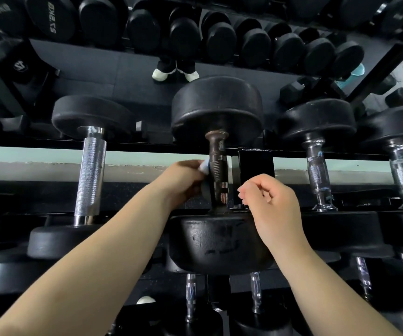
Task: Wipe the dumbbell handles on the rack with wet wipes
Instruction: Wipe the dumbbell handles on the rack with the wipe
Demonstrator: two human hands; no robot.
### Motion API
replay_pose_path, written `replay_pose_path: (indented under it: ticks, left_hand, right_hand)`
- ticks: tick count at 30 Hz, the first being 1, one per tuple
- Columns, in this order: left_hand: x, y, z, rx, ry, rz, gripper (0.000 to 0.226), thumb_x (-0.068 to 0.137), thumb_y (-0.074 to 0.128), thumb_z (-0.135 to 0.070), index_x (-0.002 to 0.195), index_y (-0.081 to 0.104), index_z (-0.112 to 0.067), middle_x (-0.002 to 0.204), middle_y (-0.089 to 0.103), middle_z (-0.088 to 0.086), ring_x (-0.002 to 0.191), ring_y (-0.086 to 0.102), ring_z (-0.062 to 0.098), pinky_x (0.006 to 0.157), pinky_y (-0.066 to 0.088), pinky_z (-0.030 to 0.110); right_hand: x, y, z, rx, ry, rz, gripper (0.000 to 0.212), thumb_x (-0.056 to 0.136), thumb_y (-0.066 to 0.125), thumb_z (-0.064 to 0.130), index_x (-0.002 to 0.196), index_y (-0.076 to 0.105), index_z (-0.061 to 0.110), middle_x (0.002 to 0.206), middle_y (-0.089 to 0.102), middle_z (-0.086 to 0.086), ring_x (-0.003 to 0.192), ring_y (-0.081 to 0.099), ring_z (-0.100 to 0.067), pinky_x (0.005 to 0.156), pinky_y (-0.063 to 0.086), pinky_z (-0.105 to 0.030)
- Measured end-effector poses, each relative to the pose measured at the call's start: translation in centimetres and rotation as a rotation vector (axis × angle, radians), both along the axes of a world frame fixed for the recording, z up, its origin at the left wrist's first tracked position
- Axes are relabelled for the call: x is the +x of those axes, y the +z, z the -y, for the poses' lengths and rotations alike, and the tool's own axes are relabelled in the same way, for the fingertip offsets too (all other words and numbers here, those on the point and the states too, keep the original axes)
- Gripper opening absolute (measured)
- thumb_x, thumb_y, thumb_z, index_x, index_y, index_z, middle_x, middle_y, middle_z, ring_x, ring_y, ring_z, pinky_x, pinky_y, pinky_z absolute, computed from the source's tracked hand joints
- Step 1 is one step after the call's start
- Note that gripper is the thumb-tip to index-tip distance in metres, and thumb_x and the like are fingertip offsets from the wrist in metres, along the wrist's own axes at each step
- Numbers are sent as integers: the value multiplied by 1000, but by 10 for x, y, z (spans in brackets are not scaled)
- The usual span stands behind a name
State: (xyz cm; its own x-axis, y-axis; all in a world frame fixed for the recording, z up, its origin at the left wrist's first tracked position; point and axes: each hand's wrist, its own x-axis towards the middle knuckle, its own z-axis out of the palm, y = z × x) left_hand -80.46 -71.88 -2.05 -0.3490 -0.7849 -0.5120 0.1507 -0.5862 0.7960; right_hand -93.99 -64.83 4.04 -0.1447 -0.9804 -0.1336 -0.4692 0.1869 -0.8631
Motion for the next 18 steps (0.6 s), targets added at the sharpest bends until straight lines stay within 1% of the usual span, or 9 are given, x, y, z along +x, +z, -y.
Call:
replay_pose_path:
  ticks: [1, 3, 6, 9, 12, 13, 15, 17, 18]
  left_hand:
    - [-3, 2, 7, 2, 59, -41, 26, 87, 36, 14, 87, 57, -2, 65, 60, 7, 49, 59, 12, 47, 49, 19]
    - [-7, 2, 11, 5, 105, -80, 29, 86, 35, 15, 85, 57, -2, 62, 64, 4, 49, 61, 10, 47, 49, 19]
    - [2, 3, -8, -7, -37, 41, 22, 86, 41, 13, 84, 58, -1, 60, 63, 5, 51, 60, 12, 50, 51, 19]
    - [8, 0, -20, 13, -120, 121, 33, 81, 39, 19, 75, 59, -7, 48, 63, -2, 45, 60, 6, 48, 49, 14]
    - [2, 6, -10, -4, 24, 66, 27, 88, 42, 11, 77, 57, -8, 45, 61, -3, 41, 58, 6, 44, 48, 15]
    - [-1, 9, -5, 4, 123, 27, 28, 89, 41, 11, 78, 57, -10, 49, 62, -3, 44, 59, 7, 43, 48, 15]
    - [-5, 10, 3, 7, 253, -38, 31, 88, 39, 12, 80, 58, -11, 65, 63, 2, 59, 61, 12, 49, 52, 17]
    - [-6, 8, 0, -18, 204, -71, 25, 89, 41, 8, 84, 58, -9, 74, 61, 6, 67, 59, 15, 53, 53, 19]
    - [-4, 7, -5, -33, 132, -64, 20, 90, 43, 5, 83, 57, -8, 72, 62, 7, 64, 60, 15, 52, 52, 20]
  right_hand:
    - [0, 0, 0, 1, -1, -1, 20, 81, 49, 12, 65, 60, 12, 72, 62, -20, 67, 53, -24, 53, 38, -12]
    - [-1, -1, 0, 0, -1, -9, 19, 81, 48, 13, 66, 60, 11, 73, 62, -20, 65, 52, -21, 53, 37, -11]
    - [-1, -2, -1, -11, -4, -6, 19, 81, 47, 13, 67, 60, 11, 74, 62, -20, 72, 53, -23, 53, 37, -13]
    - [-1, -2, -1, -21, -6, 0, 19, 82, 48, 11, 67, 60, 11, 73, 62, -20, 73, 53, -23, 53, 37, -15]
    - [-2, -3, -1, -26, -3, -16, 19, 82, 48, 11, 67, 59, 11, 73, 62, -18, 71, 54, -22, 53, 37, -13]
    - [-2, -3, -2, -27, -5, -22, 19, 83, 49, 11, 67, 59, 11, 73, 62, -17, 70, 54, -22, 53, 37, -14]
    - [-2, -3, -2, -36, -10, -31, 19, 84, 49, 10, 68, 60, 11, 73, 62, -17, 67, 53, -20, 54, 38, -16]
    - [-2, -3, -3, -49, -13, -40, 19, 84, 49, 10, 69, 60, 8, 72, 61, -19, 66, 53, -19, 55, 39, -21]
    - [-2, -3, -3, -55, -17, -40, 18, 84, 49, 10, 70, 60, 6, 72, 61, -20, 67, 53, -21, 56, 38, -22]
